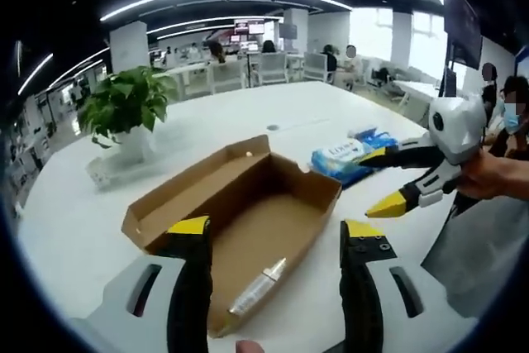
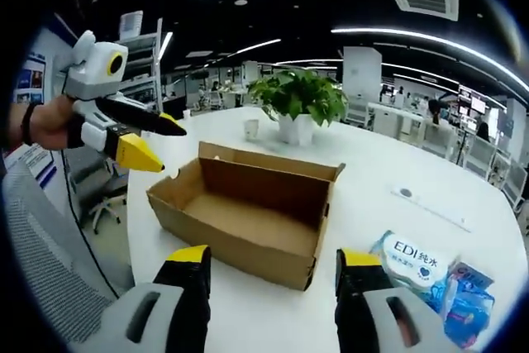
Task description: Operate the shoe box by opening the lid, removing the specified soft item, and placing it in the target area until the item is outside and the box remains undamaged.
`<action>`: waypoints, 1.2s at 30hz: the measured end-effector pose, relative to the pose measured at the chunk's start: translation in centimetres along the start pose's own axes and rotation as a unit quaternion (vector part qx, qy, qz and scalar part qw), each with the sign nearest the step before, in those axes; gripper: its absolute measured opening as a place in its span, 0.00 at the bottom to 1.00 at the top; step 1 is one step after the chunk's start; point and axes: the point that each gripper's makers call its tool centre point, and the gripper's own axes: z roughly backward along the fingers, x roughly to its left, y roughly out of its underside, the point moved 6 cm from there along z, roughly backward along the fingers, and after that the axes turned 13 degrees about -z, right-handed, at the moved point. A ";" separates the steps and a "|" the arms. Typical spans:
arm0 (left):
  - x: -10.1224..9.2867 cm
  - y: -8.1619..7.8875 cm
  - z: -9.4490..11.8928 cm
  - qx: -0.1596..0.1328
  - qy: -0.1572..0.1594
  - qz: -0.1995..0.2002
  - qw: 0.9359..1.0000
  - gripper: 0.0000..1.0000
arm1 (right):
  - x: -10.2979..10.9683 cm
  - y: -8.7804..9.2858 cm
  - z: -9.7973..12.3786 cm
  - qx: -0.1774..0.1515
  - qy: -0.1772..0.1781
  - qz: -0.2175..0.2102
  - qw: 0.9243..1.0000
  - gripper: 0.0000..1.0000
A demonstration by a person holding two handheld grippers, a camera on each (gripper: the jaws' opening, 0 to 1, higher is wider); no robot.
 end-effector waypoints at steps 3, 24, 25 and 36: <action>1.3 0.4 0.1 0.015 -0.001 -0.023 1.000 0.60 | 0.1 -0.1 0.1 -0.008 -0.002 0.000 1.000 0.59; 5.6 3.3 -2.8 0.103 0.063 -0.111 0.987 0.57 | 0.2 -0.1 -0.2 0.002 -0.002 0.020 1.000 0.59; 5.6 3.6 -3.3 0.108 0.070 -0.119 0.984 0.57 | 0.3 0.0 -0.2 0.002 -0.003 0.021 1.000 0.59; 5.1 4.7 -5.7 0.136 0.117 -0.147 0.973 0.56 | 1.0 0.4 -0.5 0.015 -0.010 0.040 0.999 0.59</action>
